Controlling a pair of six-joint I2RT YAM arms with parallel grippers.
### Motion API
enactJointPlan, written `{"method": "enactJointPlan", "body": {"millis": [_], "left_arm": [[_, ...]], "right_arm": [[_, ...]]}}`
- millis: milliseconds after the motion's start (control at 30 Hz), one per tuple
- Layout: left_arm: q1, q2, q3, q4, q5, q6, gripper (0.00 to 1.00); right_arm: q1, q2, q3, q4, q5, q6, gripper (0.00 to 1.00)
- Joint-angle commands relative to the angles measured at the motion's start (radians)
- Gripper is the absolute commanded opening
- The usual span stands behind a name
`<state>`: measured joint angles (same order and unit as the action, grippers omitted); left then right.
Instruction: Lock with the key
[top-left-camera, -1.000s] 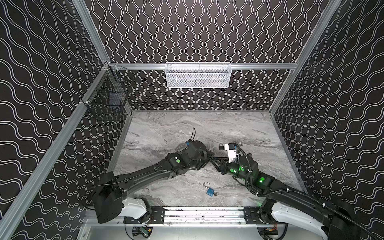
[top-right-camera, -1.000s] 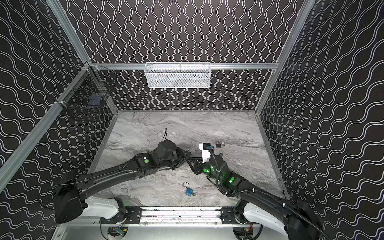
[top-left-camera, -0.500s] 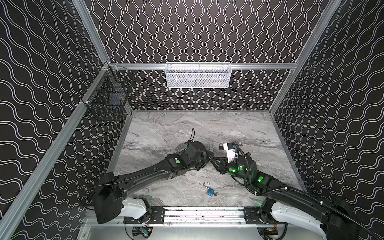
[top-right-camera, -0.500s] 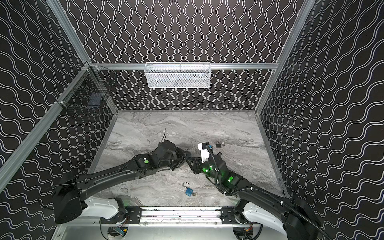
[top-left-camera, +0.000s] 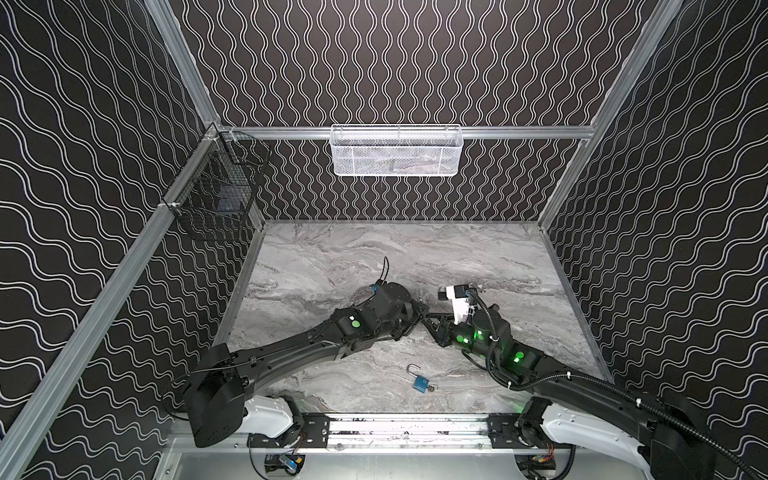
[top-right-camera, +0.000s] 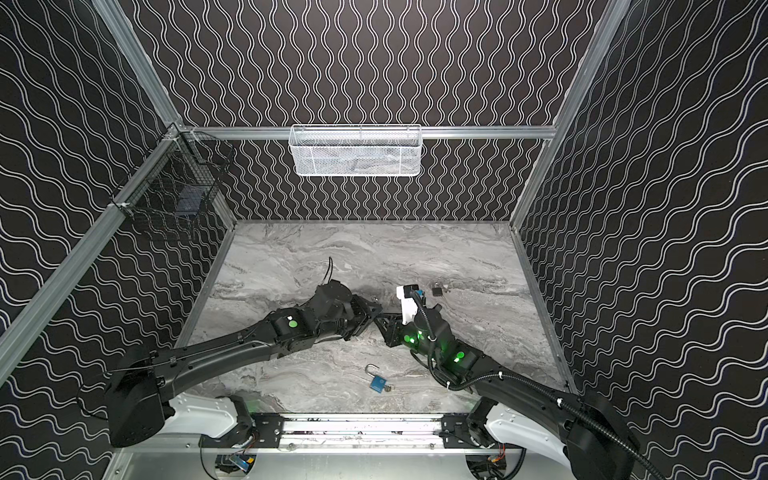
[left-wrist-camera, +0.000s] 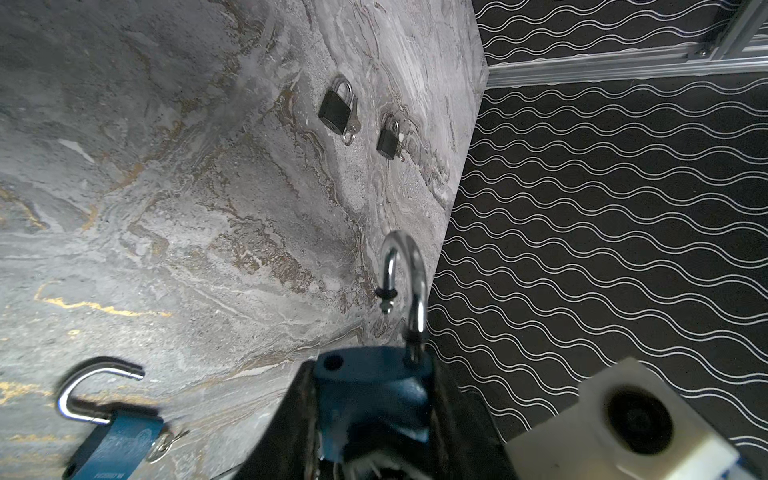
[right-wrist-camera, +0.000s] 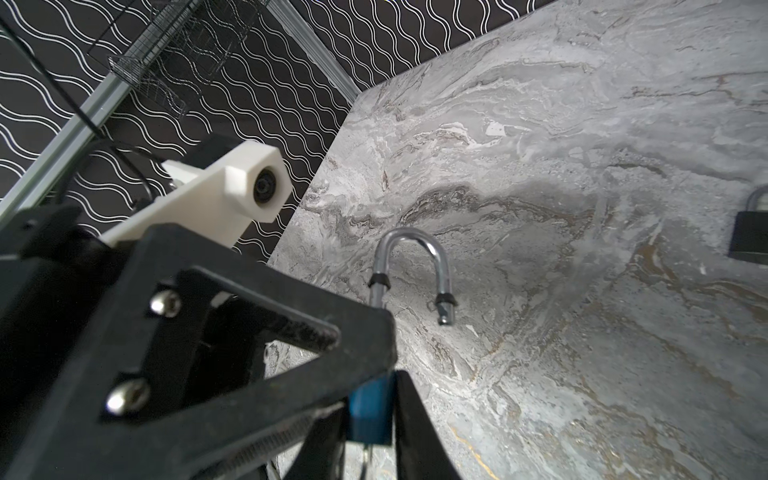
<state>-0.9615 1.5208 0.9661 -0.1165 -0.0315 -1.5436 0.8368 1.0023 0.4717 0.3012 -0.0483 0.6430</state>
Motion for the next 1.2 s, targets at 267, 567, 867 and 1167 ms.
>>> {"method": "enactJointPlan", "body": {"millis": [267, 567, 867, 1167], "left_arm": [[0.001, -0.013, -0.028, 0.075, 0.010, -0.012, 0.35], [0.040, -0.078, -0.065, 0.079, -0.006, 0.084, 0.74], [0.132, -0.150, -0.082, -0.053, 0.029, 0.276, 0.88], [0.144, -0.083, -0.091, 0.012, 0.096, 0.464, 0.98]], "right_arm": [[0.003, -0.010, 0.005, 0.047, 0.021, -0.011, 0.01], [-0.002, -0.081, 0.040, -0.062, 0.042, -0.053, 0.00], [-0.064, -0.215, 0.055, -0.304, -0.073, -0.080, 0.00], [-0.134, -0.286, 0.094, -0.478, -0.282, -0.012, 0.00]]}}
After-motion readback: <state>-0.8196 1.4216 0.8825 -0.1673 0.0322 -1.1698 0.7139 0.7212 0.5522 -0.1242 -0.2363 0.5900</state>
